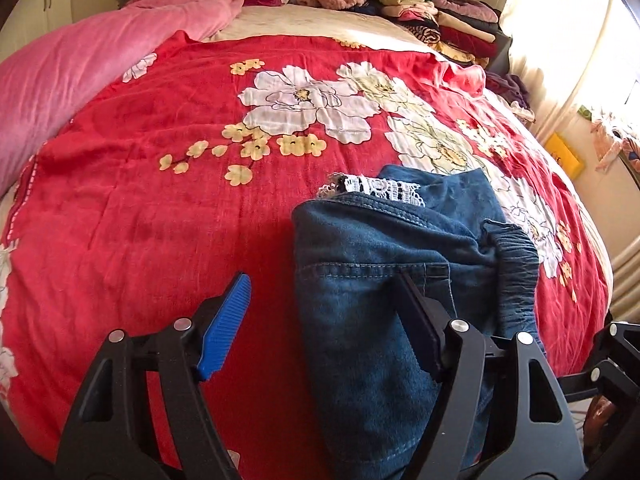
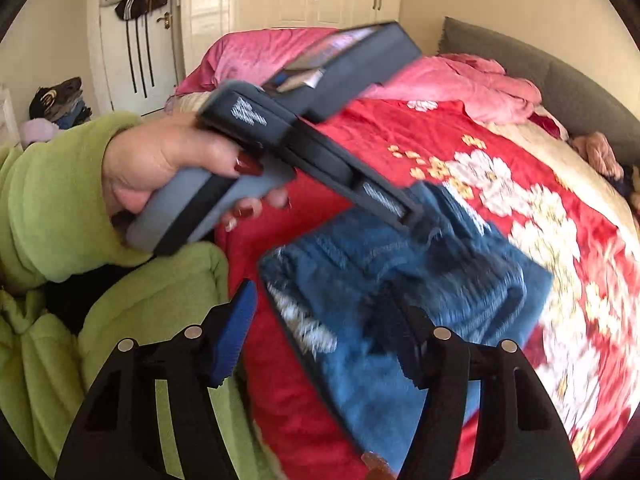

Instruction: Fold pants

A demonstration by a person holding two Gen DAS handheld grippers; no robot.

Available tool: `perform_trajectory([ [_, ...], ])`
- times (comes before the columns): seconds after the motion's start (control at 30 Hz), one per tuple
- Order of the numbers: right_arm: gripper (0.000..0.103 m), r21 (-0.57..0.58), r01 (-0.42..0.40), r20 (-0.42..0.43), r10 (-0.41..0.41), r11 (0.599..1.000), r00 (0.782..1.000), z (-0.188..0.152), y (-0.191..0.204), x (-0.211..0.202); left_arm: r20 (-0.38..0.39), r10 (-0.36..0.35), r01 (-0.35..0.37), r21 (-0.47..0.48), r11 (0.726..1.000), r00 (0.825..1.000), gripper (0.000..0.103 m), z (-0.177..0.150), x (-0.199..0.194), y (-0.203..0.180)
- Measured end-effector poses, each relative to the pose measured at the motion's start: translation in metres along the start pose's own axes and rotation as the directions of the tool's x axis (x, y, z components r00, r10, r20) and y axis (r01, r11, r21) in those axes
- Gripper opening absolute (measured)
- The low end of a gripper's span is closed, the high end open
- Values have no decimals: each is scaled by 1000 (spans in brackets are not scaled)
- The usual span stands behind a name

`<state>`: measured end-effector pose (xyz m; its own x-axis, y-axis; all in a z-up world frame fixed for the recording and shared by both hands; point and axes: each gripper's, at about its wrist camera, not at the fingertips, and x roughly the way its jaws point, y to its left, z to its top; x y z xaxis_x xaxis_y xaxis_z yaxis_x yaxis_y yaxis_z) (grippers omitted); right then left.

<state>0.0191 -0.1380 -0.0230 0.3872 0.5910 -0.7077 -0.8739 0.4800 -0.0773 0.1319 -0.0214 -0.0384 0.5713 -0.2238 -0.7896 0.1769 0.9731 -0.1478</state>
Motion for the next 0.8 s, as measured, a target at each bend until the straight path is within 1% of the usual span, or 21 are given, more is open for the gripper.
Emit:
perform_trajectory([
  [0.03,61,-10,-2,-11,2,1000,1000,2,-1,7,0,1,-1,1,1000,1000,65,0,1,0],
  [0.07,53,-15,0,-30,0,1000,1000,2,-2,15,-1,-1,1,0,1000,1000,65,-1,2,0],
  [0.1,39,-15,-22,-67,21,1000,998,1,-3,27,-1,-2,2,1,1000,1000,65,-1,3,0],
  [0.13,15,-12,-61,-80,60,998,995,0,-2,30,-2,-1,1,1,1000,1000,65,-1,4,0],
  [0.17,12,-16,-90,-80,89,996,993,-1,2,30,-3,0,0,1,1000,1000,65,-2,4,1],
  [0.23,12,-53,-102,-74,98,993,992,-4,10,22,-2,-8,8,-6,1000,1000,65,-3,4,3],
  [0.27,12,-54,-108,-74,104,993,992,-7,11,20,2,-16,16,-11,1000,1000,65,-4,3,4],
  [0.4,12,15,-83,-122,84,996,989,-18,9,30,30,-28,29,-24,999,999,65,-6,-2,4],
  [0.5,19,51,-88,-105,93,995,990,-16,14,25,45,-14,14,-12,1000,999,65,-9,-9,1],
  [0.7,25,157,-100,-33,106,983,994,-10,1,-7,75,-4,5,-14,1000,997,69,-11,-22,1],
  [0.77,35,189,-82,-9,85,979,996,-10,-6,-19,86,-4,6,-23,1000,996,73,-11,-25,2],
  [0.8,37,206,-68,4,68,976,998,-10,-11,-24,92,0,3,-25,1000,996,73,-11,-28,3],
])
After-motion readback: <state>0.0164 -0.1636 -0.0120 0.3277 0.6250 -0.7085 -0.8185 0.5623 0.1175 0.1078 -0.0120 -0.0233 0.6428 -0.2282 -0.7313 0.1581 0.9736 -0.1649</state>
